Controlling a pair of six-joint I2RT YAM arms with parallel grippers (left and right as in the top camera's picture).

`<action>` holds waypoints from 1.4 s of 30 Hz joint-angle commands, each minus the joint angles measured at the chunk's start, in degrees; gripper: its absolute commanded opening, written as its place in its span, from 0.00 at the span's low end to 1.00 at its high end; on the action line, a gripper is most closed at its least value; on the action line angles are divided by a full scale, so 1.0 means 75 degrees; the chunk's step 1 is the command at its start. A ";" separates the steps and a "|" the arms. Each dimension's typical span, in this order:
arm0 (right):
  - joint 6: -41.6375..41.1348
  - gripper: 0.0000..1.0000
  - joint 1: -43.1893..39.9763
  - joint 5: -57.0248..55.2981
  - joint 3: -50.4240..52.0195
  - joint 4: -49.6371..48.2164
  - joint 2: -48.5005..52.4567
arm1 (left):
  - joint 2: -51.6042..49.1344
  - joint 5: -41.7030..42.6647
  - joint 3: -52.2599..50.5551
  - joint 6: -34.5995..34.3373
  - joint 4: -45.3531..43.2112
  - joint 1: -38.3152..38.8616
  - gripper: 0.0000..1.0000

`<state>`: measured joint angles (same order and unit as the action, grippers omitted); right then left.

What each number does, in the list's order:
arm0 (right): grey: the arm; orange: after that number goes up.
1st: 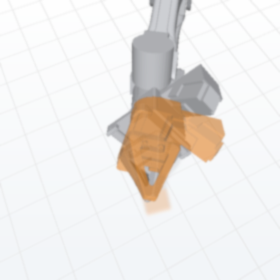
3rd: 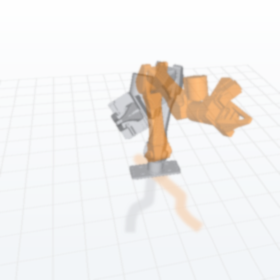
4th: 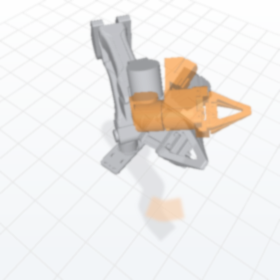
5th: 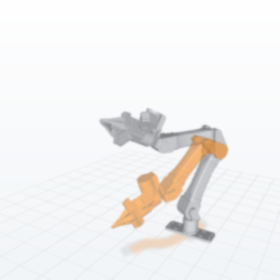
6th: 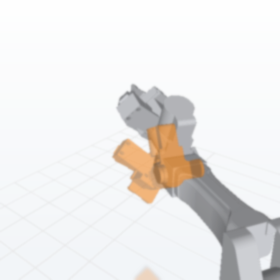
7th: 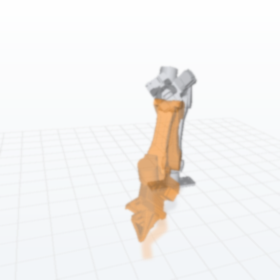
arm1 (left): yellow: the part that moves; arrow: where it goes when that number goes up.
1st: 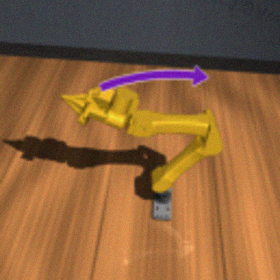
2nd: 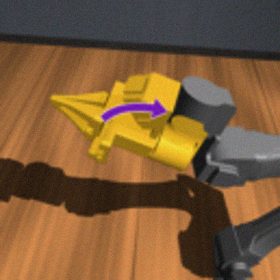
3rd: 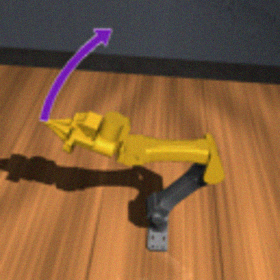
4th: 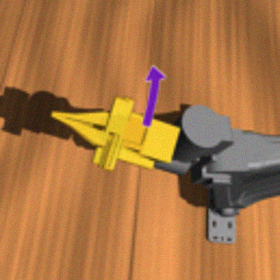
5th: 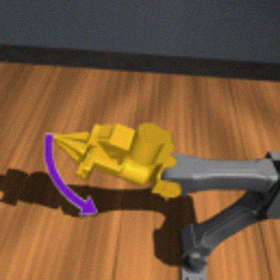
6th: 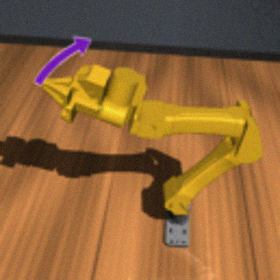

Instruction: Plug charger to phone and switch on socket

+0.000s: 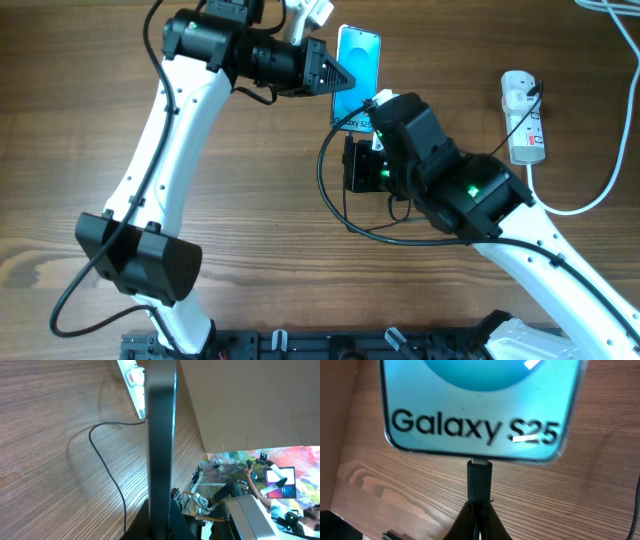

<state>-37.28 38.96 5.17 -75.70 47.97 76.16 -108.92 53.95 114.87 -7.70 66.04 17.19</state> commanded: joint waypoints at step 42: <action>0.0254 0.04 -0.0006 0.0493 -0.0128 -0.0335 -0.0085 | 0.0166 0.0350 0.0041 0.0629 0.0230 -0.0294 0.04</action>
<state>-35.77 38.96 8.78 -75.70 46.02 76.16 -108.92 55.37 114.87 -4.54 67.72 15.25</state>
